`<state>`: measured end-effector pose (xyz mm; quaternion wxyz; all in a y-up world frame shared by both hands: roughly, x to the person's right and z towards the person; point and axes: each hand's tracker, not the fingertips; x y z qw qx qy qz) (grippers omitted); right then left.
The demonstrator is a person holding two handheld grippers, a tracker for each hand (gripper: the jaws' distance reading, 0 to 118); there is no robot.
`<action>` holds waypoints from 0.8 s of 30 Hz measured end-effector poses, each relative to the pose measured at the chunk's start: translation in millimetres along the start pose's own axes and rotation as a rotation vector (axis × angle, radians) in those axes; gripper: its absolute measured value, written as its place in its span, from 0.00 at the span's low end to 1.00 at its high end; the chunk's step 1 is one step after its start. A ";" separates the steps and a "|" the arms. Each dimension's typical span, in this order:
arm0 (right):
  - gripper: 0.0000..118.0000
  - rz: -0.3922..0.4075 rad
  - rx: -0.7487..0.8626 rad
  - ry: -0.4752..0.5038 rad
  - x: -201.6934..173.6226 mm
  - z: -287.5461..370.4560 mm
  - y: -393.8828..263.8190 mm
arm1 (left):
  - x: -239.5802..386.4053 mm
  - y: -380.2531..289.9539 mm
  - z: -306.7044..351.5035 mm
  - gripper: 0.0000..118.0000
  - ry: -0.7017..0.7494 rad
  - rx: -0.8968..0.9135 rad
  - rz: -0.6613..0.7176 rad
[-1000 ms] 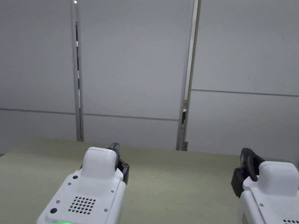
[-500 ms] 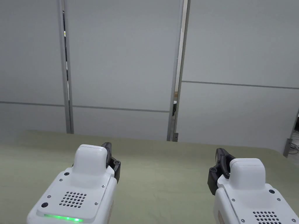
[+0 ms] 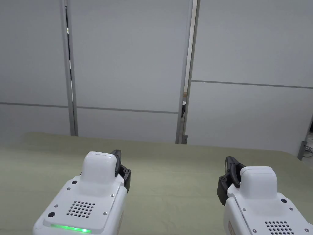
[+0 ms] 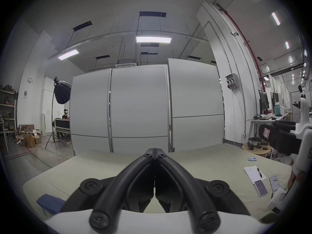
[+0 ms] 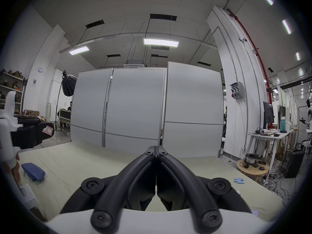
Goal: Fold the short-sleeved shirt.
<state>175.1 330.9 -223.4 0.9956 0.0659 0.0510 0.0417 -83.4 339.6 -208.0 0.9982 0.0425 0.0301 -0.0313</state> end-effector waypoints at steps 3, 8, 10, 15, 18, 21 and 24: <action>0.02 -0.001 -0.007 0.000 0.5 0.1 -2.4 | 1.5 -2.1 0.2 0.00 -0.008 -0.007 0.002; 0.02 -0.007 -0.019 -0.002 1.7 0.3 -5.6 | 3.4 -5.1 -0.3 0.00 -0.011 -0.022 0.002; 0.02 -0.007 -0.021 0.000 1.7 0.1 -6.5 | 3.5 -6.3 -0.2 0.00 -0.011 -0.024 0.001; 0.02 -0.006 -0.024 0.003 0.2 -0.6 -7.7 | 3.4 -6.7 -0.6 0.00 -0.010 -0.027 0.009; 0.02 -0.006 -0.025 0.006 -0.6 -0.7 -8.4 | 2.8 -7.2 -0.4 0.00 -0.010 -0.027 0.009; 0.02 -0.008 -0.024 0.008 -1.0 -0.3 -8.6 | 2.4 -7.9 -0.7 0.00 -0.006 -0.028 0.008; 0.02 -0.019 -0.021 0.007 -0.7 0.2 -7.9 | 1.0 -8.8 -0.4 0.00 -0.003 -0.031 0.015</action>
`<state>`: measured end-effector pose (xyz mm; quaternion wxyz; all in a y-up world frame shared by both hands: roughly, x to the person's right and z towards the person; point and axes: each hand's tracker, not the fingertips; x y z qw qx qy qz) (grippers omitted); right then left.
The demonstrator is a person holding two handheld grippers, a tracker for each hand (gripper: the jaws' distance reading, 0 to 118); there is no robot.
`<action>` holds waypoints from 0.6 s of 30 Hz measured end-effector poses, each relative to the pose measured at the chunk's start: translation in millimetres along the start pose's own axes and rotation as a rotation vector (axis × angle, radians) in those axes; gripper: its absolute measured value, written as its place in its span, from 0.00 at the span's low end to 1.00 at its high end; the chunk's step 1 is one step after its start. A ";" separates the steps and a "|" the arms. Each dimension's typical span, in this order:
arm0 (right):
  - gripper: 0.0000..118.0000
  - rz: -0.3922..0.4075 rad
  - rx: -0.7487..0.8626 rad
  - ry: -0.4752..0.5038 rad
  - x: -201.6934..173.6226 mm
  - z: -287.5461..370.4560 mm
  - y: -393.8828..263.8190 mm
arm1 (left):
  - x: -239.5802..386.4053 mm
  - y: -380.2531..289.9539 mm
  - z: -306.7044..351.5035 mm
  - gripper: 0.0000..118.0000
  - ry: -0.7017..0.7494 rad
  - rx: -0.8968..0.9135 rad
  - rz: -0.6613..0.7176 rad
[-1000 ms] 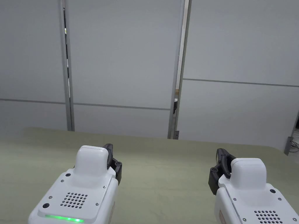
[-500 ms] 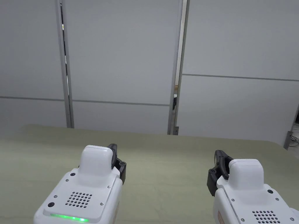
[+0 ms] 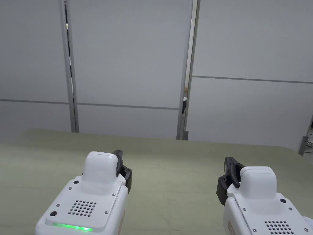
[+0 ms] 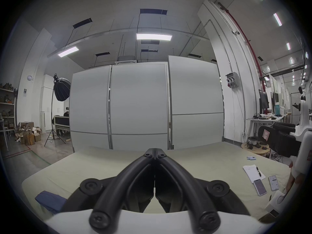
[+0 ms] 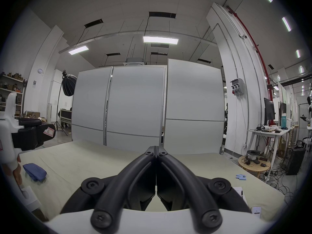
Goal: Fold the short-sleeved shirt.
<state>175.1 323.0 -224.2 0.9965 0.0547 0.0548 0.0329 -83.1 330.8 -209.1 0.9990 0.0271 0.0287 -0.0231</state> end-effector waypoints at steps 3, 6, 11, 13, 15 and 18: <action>0.02 -0.007 0.003 0.001 1.1 0.0 -0.4 | -0.3 -0.4 1.4 0.00 0.006 0.005 0.001; 0.29 -0.010 0.013 0.008 2.3 0.8 -0.7 | -1.0 -0.8 2.4 0.18 0.012 0.018 0.005; 1.00 -0.012 0.062 -0.009 1.1 3.9 -3.2 | -5.4 -9.7 -4.1 1.00 -0.008 -0.077 0.067; 1.00 -0.014 0.043 -0.002 -0.5 6.6 -4.8 | -8.9 -1.1 -3.9 1.00 0.018 0.011 0.042; 1.00 -0.018 0.041 -0.001 2.1 5.4 -2.4 | -6.8 -2.4 2.2 1.00 0.030 0.000 0.038; 1.00 -0.017 0.023 -0.007 1.7 5.7 -4.7 | -7.5 -2.7 2.6 1.00 0.023 -0.020 0.057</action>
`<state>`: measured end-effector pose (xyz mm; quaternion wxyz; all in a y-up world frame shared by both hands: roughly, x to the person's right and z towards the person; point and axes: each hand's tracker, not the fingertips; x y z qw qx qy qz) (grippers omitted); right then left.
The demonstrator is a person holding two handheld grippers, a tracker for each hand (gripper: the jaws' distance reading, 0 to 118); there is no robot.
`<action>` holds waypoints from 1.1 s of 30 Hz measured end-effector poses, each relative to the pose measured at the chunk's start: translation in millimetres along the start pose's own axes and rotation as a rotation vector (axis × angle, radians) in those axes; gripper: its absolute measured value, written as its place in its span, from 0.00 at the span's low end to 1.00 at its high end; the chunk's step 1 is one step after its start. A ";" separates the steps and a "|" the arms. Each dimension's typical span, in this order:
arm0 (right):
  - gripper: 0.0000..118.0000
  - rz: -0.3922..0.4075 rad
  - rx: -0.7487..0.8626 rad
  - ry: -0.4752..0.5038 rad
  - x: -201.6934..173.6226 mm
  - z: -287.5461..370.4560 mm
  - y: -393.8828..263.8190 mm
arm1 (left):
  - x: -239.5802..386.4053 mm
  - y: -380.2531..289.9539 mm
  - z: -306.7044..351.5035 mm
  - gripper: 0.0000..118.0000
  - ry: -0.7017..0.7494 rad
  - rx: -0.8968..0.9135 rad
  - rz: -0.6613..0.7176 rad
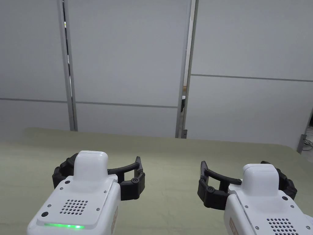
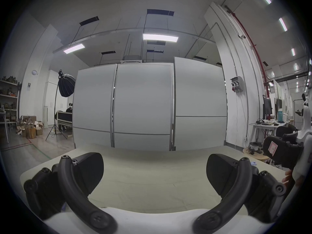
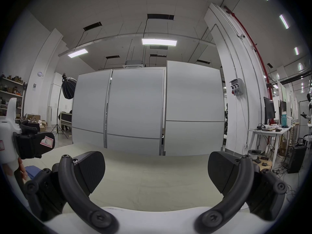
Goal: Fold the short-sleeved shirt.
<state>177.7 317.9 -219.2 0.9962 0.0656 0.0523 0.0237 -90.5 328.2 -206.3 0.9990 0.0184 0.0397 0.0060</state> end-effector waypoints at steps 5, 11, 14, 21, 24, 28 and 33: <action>1.00 -0.004 -0.007 -0.001 0.8 0.5 -0.3 | 1.6 -1.5 1.9 1.00 0.012 0.003 -0.006; 1.00 -0.001 -0.017 0.002 -0.1 1.8 -2.1 | 0.4 -3.0 -0.6 1.00 0.013 0.012 -0.016; 1.00 -0.002 -0.021 0.004 0.8 0.6 -1.2 | 0.0 -3.7 -0.4 1.00 0.014 0.000 -0.007; 1.00 -0.009 -0.044 -0.001 2.7 -4.6 -7.5 | -0.3 -12.1 -5.9 1.00 0.015 -0.012 -0.016; 1.00 -0.011 -0.061 0.000 3.8 -6.5 -14.1 | 0.4 -18.3 -11.5 1.00 0.015 -0.030 -0.017; 1.00 -0.008 -0.101 -0.002 3.9 -17.6 -28.1 | 1.7 -31.7 -23.0 1.00 0.016 -0.067 -0.019; 1.00 -0.016 -0.184 0.006 1.3 -41.5 -59.0 | 2.3 -62.4 -46.5 1.00 0.013 -0.153 -0.021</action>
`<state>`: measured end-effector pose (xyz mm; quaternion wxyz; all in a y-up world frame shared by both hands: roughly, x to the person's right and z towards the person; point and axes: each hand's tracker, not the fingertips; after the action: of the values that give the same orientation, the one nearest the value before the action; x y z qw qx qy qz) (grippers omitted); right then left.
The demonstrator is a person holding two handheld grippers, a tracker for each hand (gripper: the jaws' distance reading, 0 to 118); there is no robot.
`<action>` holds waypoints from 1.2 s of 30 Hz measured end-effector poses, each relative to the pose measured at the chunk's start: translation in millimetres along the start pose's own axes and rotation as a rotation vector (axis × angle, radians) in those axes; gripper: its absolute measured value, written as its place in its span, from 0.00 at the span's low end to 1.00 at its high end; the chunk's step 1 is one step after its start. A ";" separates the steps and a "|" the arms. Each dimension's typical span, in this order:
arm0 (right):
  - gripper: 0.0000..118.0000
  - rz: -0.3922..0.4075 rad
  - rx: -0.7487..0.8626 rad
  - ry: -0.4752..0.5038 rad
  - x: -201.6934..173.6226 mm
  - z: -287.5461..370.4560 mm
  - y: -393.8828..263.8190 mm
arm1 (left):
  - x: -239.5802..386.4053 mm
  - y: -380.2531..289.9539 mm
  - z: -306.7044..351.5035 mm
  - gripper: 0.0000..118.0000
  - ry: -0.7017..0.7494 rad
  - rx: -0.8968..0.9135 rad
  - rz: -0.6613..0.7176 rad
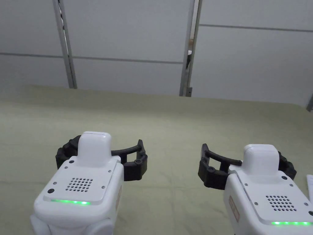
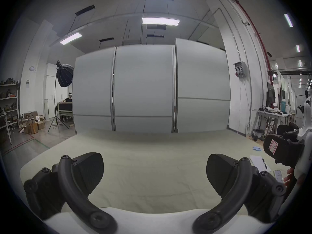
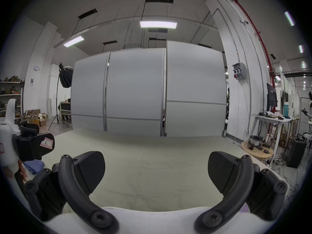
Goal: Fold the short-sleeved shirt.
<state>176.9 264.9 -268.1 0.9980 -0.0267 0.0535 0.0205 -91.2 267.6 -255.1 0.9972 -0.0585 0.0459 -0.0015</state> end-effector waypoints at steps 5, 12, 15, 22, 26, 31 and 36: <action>1.00 -0.003 -0.140 0.015 -4.1 -43.1 -41.5 | 1.8 -41.6 -44.3 1.00 -0.001 -0.148 -0.001; 1.00 -0.022 -0.413 0.037 -15.2 -129.6 -130.8 | -1.9 -129.5 -130.5 1.00 0.012 -0.432 -0.004; 1.00 -0.032 -0.561 0.038 -18.6 -166.7 -175.5 | -1.9 -173.4 -170.9 1.00 0.025 -0.600 -0.022; 1.00 -0.002 -0.842 0.029 -28.6 -217.7 -230.1 | -0.8 -216.4 -207.3 1.00 0.038 -0.768 0.003; 1.00 -0.027 -0.825 0.041 -25.0 -211.4 -228.0 | 2.0 -220.6 -202.0 1.00 0.037 -0.768 -0.001; 1.00 -0.019 -0.837 0.040 -23.4 -212.9 -228.1 | 2.1 -221.0 -202.3 1.00 0.040 -0.767 -0.004; 1.00 -0.017 -0.830 0.038 -24.8 -210.6 -228.8 | 2.9 -220.6 -202.2 1.00 0.041 -0.768 -0.006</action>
<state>140.1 24.0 -462.8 0.9015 -0.4276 0.0589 0.0315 -106.3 24.9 -429.5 0.9016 -0.4278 0.0629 0.0117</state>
